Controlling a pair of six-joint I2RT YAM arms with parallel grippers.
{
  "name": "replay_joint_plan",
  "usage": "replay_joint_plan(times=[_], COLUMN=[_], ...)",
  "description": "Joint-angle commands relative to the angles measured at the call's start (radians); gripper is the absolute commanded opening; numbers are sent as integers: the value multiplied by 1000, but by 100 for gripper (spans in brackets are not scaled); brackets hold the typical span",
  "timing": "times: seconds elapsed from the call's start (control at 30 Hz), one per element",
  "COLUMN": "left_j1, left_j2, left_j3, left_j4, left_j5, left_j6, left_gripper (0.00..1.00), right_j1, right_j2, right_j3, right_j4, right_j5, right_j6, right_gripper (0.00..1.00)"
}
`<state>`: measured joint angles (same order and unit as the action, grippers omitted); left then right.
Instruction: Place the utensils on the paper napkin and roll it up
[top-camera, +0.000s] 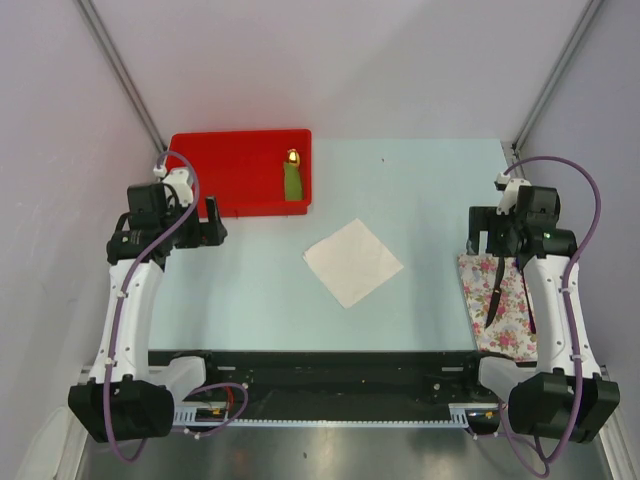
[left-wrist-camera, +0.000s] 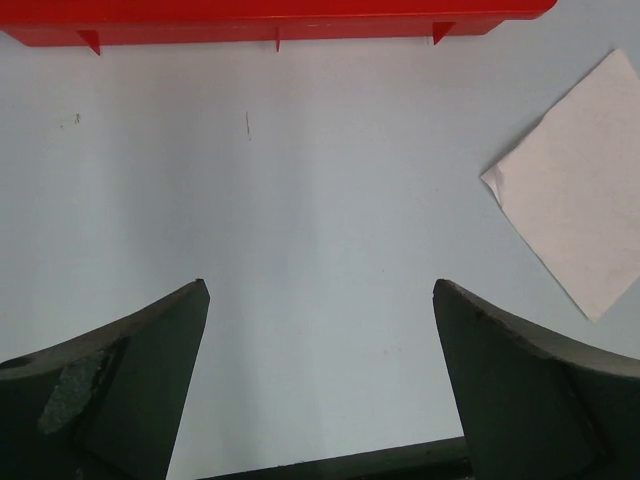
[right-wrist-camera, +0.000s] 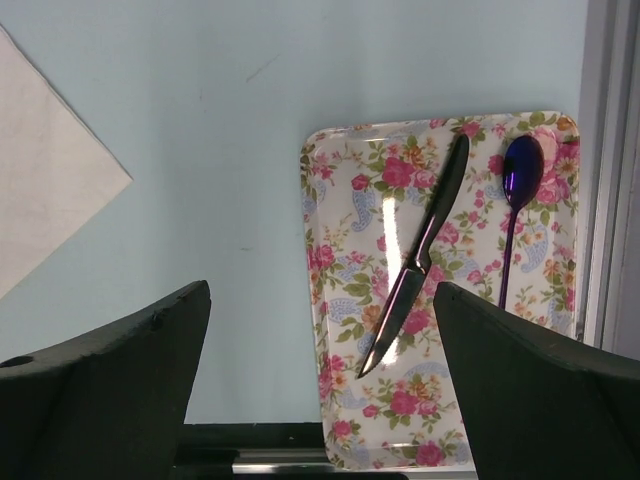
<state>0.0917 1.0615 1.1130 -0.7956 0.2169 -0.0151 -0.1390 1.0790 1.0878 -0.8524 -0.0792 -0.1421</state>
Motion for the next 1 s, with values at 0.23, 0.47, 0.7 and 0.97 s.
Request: replay_joint_plan(times=[0.23, 0.47, 0.7, 0.97], left_j1=[2, 2, 0, 2], left_j2=[-52, -107, -115, -138], left_j3=[45, 31, 28, 24], left_j4=[76, 107, 127, 191], left_j5=[-39, -59, -7, 19], left_j6=[26, 21, 21, 21], left_gripper=[100, 100, 99, 100], right_j1=[-63, -168, -246, -300], right_j2=[64, 91, 142, 269], right_j3=[64, 78, 46, -6], right_j4=[-62, -91, -105, -8], right_j5=[-30, -71, -67, 31], right_j6=[-80, -114, -146, -50], right_gripper=[100, 100, 100, 98])
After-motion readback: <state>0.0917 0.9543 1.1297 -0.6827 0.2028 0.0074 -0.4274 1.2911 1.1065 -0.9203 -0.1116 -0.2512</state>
